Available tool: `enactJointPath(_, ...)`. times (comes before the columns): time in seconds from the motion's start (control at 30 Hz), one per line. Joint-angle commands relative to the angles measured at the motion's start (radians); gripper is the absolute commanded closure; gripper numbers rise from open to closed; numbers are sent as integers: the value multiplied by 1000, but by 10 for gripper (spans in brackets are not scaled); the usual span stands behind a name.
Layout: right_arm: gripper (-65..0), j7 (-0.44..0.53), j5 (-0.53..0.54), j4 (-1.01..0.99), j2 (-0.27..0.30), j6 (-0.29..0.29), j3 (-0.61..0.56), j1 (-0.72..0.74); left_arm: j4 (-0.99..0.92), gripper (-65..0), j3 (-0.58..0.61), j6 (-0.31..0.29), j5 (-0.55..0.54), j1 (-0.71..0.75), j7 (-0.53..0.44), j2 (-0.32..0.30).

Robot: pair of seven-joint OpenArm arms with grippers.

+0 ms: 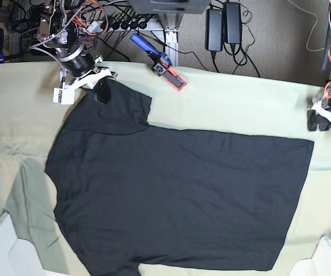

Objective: Fold the T-shirt properly
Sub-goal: 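Grasp the sleeve corner with right gripper, hem corner with left gripper, then lift the shirt with both grippers and slide it away from the arm bases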

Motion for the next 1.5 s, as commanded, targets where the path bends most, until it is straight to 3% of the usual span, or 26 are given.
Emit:
enactJointPath(0.0, 0, -37, -30, 2, 0, 32, -2, -10, -8, -303, 2, -6, -8, -36, -15, -21)
enactJointPath(0.27, 0, -37, -30, 2, 0, 32, -2, -18, -92, -303, 79, -6, -28, -161, 4, 1)
enactJointPath(0.57, 0, -39, -30, 2, 0, 32, -2, -20, -98, -296, 134, -5, 22, -170, -25, 59)
enactJointPath(0.77, 0, -82, 8, 10, 1, 32, -2, -20, -85, -21, 133, -6, 23, -169, -19, 32)
enactJointPath(0.83, 0, -124, 32, 29, 5, 32, 5, -21, -70, 0, 133, -31, -2, -169, 7, 15)
enactJointPath(1.03, 0, -180, 118, 155, 9, 50, 65, -81, 5, 0, 134, -250, -231, -135, 114, -47)
enactJointPath(1.2, 0, -188, 175, 257, 9, 71, 108, -164, 61, 0, 134, -250, -351, -81, 154, -95)
enactJointPath(1.47, 0, -184, 200, 383, 51, 84, 166, -184, 82, 0, 132, -250, -373, -93, 156, -127)
